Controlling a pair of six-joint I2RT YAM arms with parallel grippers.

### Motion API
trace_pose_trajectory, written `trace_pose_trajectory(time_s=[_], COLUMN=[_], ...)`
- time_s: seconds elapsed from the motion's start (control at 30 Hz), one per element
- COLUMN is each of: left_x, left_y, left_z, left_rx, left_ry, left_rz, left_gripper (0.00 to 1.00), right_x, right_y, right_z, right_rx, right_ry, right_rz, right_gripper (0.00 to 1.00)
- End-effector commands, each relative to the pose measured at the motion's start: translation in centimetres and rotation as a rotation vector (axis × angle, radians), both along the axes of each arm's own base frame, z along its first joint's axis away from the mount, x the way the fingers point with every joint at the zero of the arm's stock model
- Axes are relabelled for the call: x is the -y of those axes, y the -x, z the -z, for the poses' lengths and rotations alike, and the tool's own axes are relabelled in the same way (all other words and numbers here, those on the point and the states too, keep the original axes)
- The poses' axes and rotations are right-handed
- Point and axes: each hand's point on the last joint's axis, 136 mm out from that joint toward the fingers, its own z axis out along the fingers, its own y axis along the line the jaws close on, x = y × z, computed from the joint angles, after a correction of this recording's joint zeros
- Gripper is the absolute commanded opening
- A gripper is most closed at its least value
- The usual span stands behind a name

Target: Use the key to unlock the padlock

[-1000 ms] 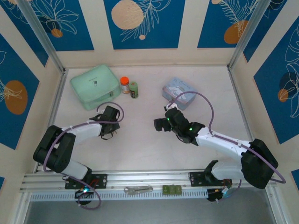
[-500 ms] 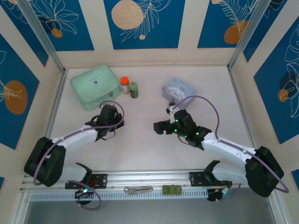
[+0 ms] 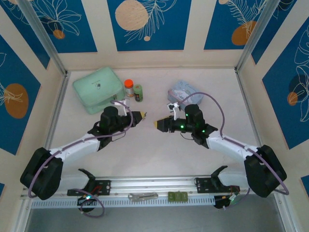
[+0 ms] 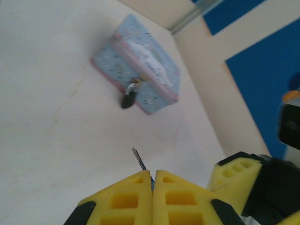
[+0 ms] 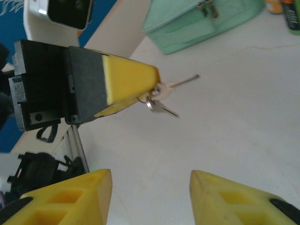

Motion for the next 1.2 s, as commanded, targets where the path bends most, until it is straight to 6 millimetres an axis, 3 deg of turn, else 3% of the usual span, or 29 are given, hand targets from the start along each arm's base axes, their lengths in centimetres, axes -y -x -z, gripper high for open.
trace_pose_trajectory(time_s=[0.0, 0.2, 0.67, 0.97, 1.17], left_x=[1.9, 2.4, 2.6, 2.4, 1.2], left_y=[1.6, 2.9, 3.4, 3.4, 2.9], left_z=[-2.7, -3.6, -4.2, -4.6, -4.5], left_rx=[0.115, 0.165, 0.186, 0.218, 0.247], left_ry=[0.097, 0.147, 0.193, 0.197, 0.188], left_rz=[0.136, 0.209, 0.198, 0.162, 0.068], left_gripper=[0.0, 0.0, 0.0, 0.0, 0.0], right_x=[-1.2, -0.8, -0.5, -2.0, -1.6], right_y=[0.2, -0.9, -3.6, -3.1, -2.1], right_z=[-2.4, -2.7, -3.1, -3.3, -2.7], right_rx=[0.028, 0.013, -0.055, -0.098, -0.137], right_ry=[-0.081, -0.121, -0.224, -0.265, -0.266], right_rz=[-0.084, -0.075, 0.034, -0.032, -0.033], right_gripper=[0.39, 0.32, 0.36, 0.33, 0.39])
